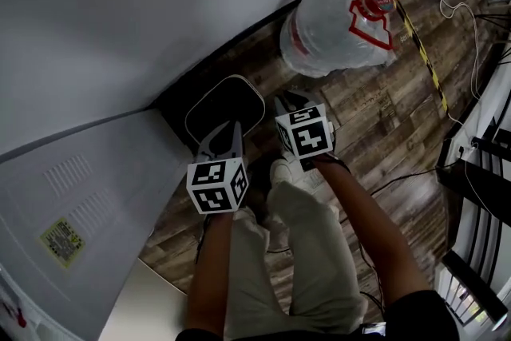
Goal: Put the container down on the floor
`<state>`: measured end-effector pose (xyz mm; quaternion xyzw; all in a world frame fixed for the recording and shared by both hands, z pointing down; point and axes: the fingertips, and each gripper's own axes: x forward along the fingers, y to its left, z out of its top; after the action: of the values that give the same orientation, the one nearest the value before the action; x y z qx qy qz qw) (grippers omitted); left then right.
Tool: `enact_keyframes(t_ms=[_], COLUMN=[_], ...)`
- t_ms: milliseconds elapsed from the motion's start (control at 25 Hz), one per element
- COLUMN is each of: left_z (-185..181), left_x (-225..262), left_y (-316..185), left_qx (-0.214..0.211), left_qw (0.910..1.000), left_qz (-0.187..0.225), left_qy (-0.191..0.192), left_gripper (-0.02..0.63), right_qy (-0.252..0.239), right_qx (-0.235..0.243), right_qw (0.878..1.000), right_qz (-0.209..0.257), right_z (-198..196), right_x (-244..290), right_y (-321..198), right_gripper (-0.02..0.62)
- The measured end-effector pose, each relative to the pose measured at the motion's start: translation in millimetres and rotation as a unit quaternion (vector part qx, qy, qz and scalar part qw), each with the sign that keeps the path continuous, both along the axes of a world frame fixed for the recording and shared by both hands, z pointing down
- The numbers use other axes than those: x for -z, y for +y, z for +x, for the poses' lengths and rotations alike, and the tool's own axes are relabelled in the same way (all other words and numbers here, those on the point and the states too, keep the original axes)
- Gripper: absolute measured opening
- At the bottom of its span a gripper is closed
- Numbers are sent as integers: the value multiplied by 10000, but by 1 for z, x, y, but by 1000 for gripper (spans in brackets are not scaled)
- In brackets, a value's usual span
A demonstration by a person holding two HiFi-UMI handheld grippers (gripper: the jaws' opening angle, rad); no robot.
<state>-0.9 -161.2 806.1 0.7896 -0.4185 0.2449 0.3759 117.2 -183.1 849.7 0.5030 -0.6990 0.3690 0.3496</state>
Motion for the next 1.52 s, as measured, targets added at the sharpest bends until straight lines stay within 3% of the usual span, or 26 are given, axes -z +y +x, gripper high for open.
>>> enact_keyframes(t_ms=[160,680,960,1160,1520], left_z=[0,-11,-7,-3,-3], left_x=[44,200,256,321,423], left_y=[2,7,25,29,37], left_qx=[-76,145,307,308,227], left_qw=[10000,9999,9980,9985,9974], left_qz=[28,46,-264,-27,454], left_qy=[-52,77,479,462,503], left_gripper=[17,17,17,17,17], right_qy=[13,-335,-717,-880,-910], right_qx=[-117,-344,-667,-828,-588], right_qw=[9999,9987,9951,9924,9911], right_qz=[92,198,155,225,778], right_z=[9,7,17,28,18], right_x=[47,208,271,329,429], right_y=[4,13,31,44,52], right_gripper=[51,32,29,29,29])
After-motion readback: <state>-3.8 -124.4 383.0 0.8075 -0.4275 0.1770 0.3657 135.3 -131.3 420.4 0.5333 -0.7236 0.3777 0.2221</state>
